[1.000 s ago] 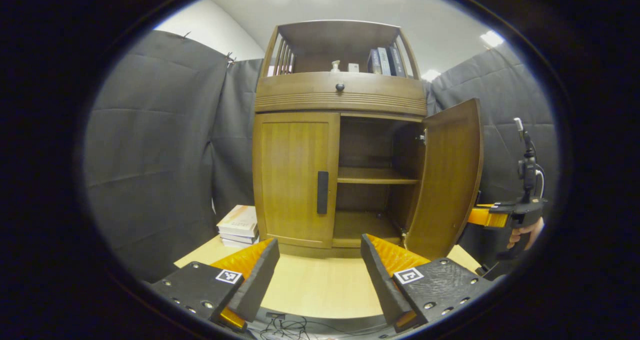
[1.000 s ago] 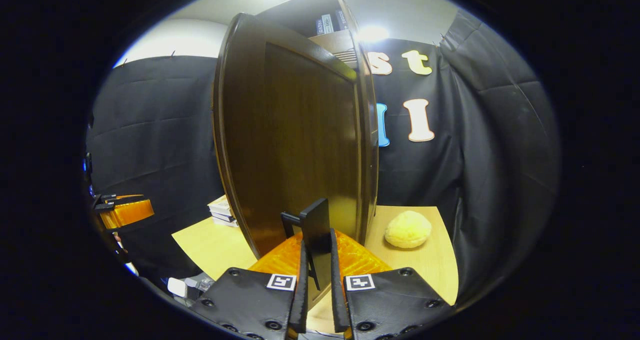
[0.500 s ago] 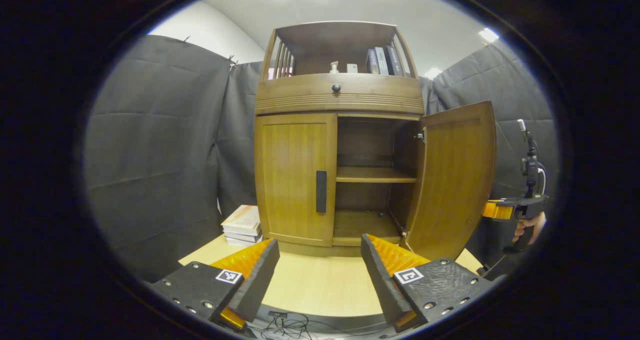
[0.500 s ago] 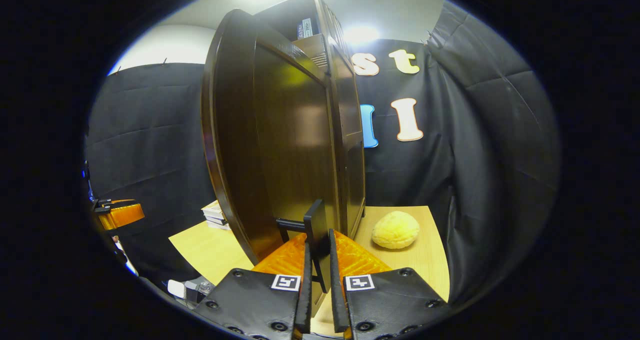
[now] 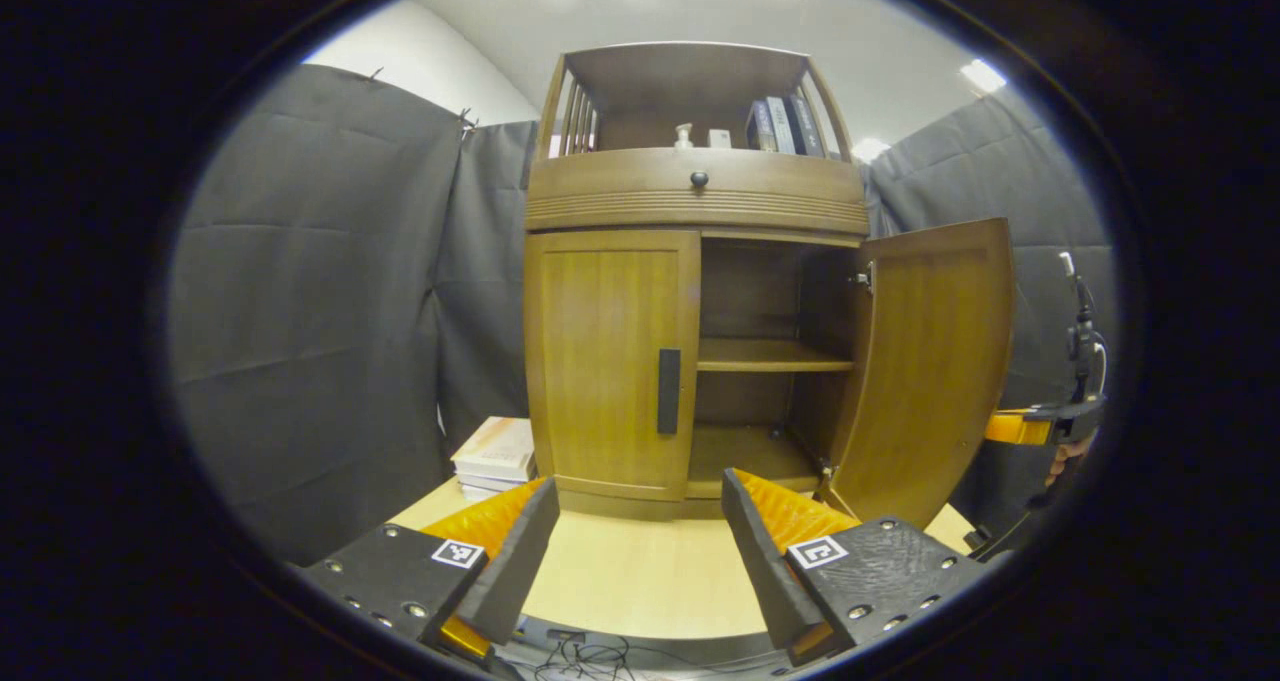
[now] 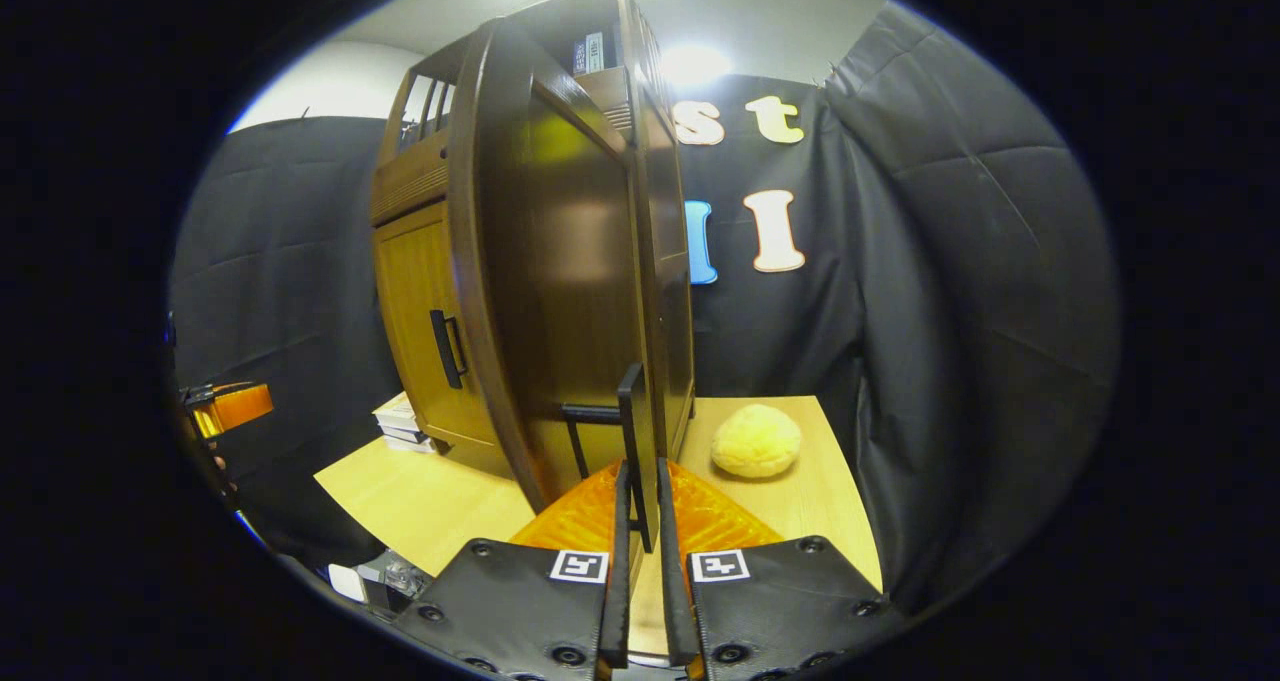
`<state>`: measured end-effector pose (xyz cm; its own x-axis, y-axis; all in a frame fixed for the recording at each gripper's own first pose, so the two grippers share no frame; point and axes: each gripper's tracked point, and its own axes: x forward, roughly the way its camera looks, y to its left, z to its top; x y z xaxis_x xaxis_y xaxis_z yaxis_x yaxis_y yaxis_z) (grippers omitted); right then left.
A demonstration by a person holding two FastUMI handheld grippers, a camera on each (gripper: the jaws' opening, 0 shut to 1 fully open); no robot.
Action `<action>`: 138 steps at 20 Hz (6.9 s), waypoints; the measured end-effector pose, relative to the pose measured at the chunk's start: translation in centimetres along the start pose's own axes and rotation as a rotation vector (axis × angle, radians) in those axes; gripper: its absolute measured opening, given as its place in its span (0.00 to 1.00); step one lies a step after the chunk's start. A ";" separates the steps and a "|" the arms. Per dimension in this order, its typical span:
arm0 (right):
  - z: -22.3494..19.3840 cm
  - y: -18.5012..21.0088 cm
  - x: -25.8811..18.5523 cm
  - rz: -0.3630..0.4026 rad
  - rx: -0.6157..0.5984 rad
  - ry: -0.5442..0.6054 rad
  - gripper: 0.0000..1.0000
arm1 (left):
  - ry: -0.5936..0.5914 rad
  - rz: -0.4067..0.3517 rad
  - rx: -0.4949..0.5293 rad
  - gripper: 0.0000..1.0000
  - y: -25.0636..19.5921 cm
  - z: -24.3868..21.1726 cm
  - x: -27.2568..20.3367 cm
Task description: Open the right door of the double-door shoe cabinet with the right hand, and open the left door with the left hand.
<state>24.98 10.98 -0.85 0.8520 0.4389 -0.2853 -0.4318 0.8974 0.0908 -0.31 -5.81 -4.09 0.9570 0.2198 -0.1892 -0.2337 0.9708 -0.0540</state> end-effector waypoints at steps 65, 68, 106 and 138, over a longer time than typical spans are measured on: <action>1.7 2.8 4.7 -0.037 -0.017 -0.118 0.93 | 0.071 -0.180 -0.006 0.24 -3.4 0.4 5.1; 1.8 2.8 4.6 -0.040 -0.023 -0.123 0.98 | 0.069 -0.199 -0.005 0.25 -3.7 0.5 5.0; 0.3 2.4 2.0 -0.168 -0.034 -0.130 0.93 | -0.017 -0.112 -0.058 0.09 -0.2 3.6 3.8; 0.5 1.7 1.2 -0.050 -0.107 -0.116 0.94 | -0.119 0.090 -0.036 0.81 2.3 12.3 -12.0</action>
<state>25.46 13.09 -0.54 0.8989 0.4021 -0.1741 -0.4121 0.9108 -0.0243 -10.23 -5.04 10.14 0.9451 0.3176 -0.0771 -0.3233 0.9431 -0.0772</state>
